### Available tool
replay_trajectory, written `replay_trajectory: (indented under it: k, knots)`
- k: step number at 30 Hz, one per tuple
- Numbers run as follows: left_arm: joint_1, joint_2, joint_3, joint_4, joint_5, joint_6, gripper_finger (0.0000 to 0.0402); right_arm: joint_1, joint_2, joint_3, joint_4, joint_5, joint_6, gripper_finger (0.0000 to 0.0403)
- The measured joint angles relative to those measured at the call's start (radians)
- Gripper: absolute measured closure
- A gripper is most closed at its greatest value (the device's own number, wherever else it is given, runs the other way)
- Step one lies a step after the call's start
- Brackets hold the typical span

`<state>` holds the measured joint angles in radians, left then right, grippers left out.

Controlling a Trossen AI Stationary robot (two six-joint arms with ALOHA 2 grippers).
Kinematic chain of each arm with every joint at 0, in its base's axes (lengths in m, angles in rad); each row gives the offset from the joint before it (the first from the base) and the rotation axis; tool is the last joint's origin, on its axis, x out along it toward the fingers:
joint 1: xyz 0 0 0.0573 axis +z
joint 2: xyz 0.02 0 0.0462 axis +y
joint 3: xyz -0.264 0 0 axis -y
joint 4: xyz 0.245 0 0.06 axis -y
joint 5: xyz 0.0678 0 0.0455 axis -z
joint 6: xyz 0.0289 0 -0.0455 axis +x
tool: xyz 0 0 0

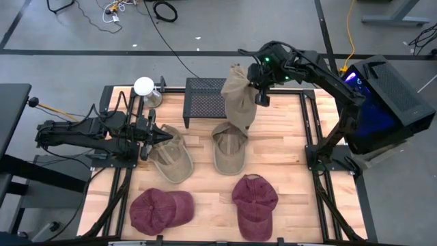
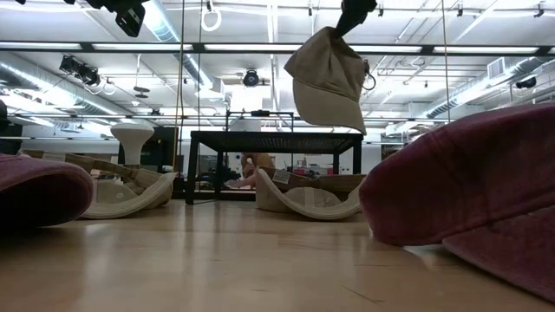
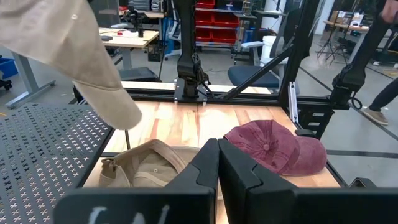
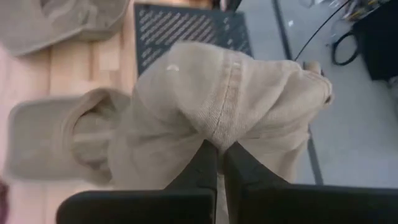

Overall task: Pick & Place hat
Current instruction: Put the right brown cap on the shelf

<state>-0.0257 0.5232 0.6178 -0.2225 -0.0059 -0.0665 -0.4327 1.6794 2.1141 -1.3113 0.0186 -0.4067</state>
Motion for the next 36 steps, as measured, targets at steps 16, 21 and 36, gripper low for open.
replay_trajectory:
  k: [16, 21, 36]
  knots:
    - [0.0, 0.0, 0.0, 0.0, 0.0, 0.0, 0.0387, -0.02, 0.029, 0.001, 0.119, -0.065, 0.124, 0.0403]
    - [0.0, 0.0, 0.0, 0.0, 0.0, 0.001, 0.0387, -0.054, 0.036, 0.001, 0.138, -0.06, 0.2, 0.0403]
    - [0.0, 0.0, 0.0, 0.0, 0.0, 0.0, 0.0387, -0.076, 0.097, 0.0, 0.137, -0.027, 0.123, 0.0403]
